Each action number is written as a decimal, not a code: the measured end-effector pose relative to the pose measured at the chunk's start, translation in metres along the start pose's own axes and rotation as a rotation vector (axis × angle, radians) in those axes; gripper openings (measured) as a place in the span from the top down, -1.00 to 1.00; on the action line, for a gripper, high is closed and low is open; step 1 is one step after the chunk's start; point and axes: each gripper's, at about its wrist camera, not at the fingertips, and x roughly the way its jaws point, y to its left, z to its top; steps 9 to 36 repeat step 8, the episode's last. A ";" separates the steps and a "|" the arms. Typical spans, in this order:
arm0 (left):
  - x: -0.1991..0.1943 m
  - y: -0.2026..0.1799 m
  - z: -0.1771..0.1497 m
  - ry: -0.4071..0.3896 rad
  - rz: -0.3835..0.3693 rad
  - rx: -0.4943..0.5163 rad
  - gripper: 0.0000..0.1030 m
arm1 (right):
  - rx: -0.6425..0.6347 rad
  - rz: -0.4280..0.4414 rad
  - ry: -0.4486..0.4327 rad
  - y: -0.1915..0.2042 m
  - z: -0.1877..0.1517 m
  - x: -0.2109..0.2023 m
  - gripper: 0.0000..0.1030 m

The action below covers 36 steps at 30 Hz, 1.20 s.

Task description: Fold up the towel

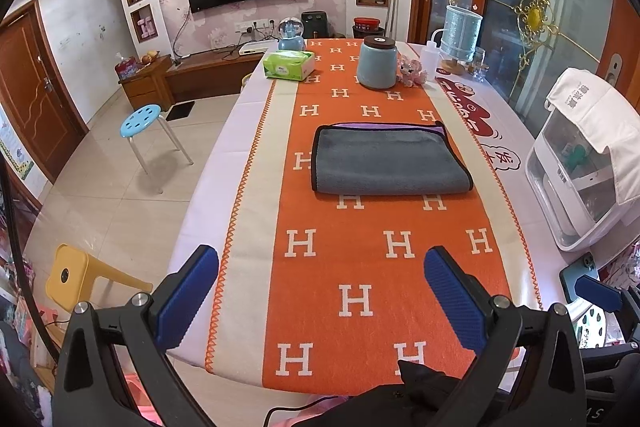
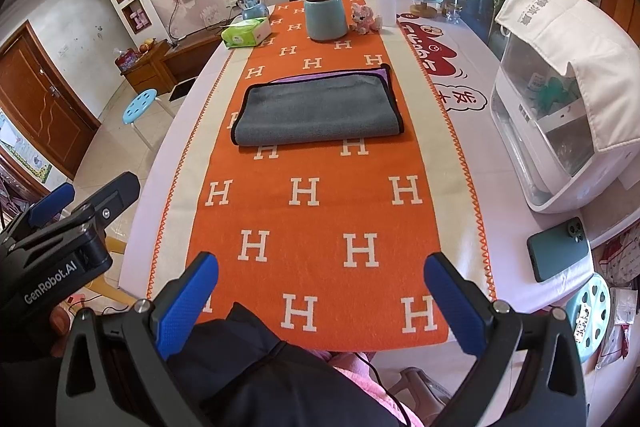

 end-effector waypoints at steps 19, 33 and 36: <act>0.004 -0.003 -0.003 0.006 -0.001 0.006 -0.99 | 0.001 0.001 0.003 -0.001 -0.001 0.001 -1.00; 0.004 -0.003 -0.003 0.006 -0.001 0.006 -0.99 | 0.001 0.001 0.003 -0.001 -0.001 0.001 -1.00; 0.004 -0.003 -0.003 0.006 -0.001 0.006 -0.99 | 0.001 0.001 0.003 -0.001 -0.001 0.001 -1.00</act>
